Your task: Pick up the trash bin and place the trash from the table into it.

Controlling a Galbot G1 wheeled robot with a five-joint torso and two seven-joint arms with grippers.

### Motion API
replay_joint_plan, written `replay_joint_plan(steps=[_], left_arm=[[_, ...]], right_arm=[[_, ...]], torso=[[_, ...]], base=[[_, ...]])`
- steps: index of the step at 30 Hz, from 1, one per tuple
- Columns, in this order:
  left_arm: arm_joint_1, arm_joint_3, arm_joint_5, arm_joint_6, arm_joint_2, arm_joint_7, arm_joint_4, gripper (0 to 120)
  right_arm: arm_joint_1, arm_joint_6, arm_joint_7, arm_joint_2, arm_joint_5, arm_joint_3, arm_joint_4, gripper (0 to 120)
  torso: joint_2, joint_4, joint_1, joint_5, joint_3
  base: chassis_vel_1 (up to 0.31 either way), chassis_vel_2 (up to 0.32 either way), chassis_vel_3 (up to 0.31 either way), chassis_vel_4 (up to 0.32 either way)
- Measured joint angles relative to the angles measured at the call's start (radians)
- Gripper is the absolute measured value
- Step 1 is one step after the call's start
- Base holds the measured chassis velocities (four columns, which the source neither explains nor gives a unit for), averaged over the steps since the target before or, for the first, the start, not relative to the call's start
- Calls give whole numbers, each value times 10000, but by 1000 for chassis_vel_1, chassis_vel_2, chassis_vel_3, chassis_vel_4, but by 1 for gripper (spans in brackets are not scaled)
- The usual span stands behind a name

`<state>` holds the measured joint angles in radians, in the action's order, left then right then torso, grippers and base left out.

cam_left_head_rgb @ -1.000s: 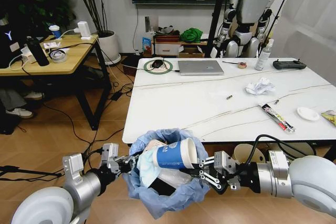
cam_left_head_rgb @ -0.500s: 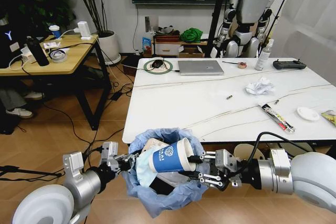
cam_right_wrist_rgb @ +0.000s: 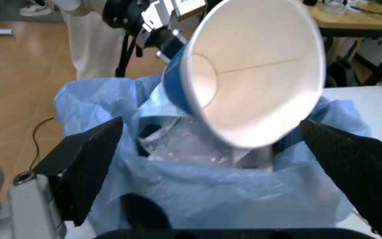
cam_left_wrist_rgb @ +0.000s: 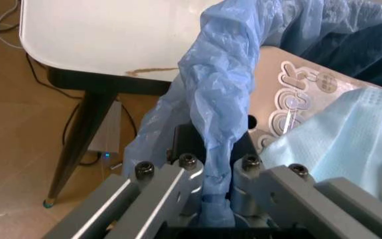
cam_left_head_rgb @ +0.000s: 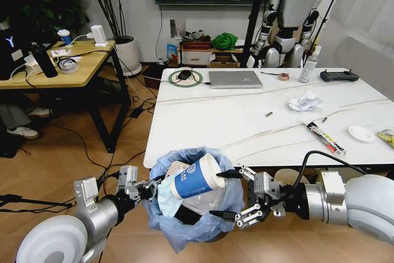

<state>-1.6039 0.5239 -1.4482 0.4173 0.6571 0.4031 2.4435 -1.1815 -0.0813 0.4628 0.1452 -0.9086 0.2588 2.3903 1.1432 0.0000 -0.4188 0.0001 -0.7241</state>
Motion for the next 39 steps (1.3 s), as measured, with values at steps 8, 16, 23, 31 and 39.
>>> replay_joint_plan(steps=[8,16,23,31,39], left_arm=[[-24,-16,35,25,-5,-5,-62,0],[-351,-23,177,58,4,1,-83,0],[-423,-136,231,58,-55,-32,-88,0],[-302,-100,133,48,-73,-42,-112,0],[-245,-48,123,49,58,-43,-9,0]], right_arm=[[354,88,-632,-175,-647,337,182,100],[1000,-244,-3435,168,-2498,570,927,100],[896,-891,-5302,789,-3120,141,1122,100],[526,-1100,-4998,993,-2325,-111,1118,100],[183,-1264,-4640,1094,-1659,-302,1110,100]], torso=[[0,0,0,-1,0],[0,1,0,-3,0],[0,0,0,-2,0],[0,0,0,-1,0],[0,0,0,-1,0]], base=[[0,0,0,0],[0,0,0,0],[0,0,0,0],[0,0,0,0],[0,0,0,0]])
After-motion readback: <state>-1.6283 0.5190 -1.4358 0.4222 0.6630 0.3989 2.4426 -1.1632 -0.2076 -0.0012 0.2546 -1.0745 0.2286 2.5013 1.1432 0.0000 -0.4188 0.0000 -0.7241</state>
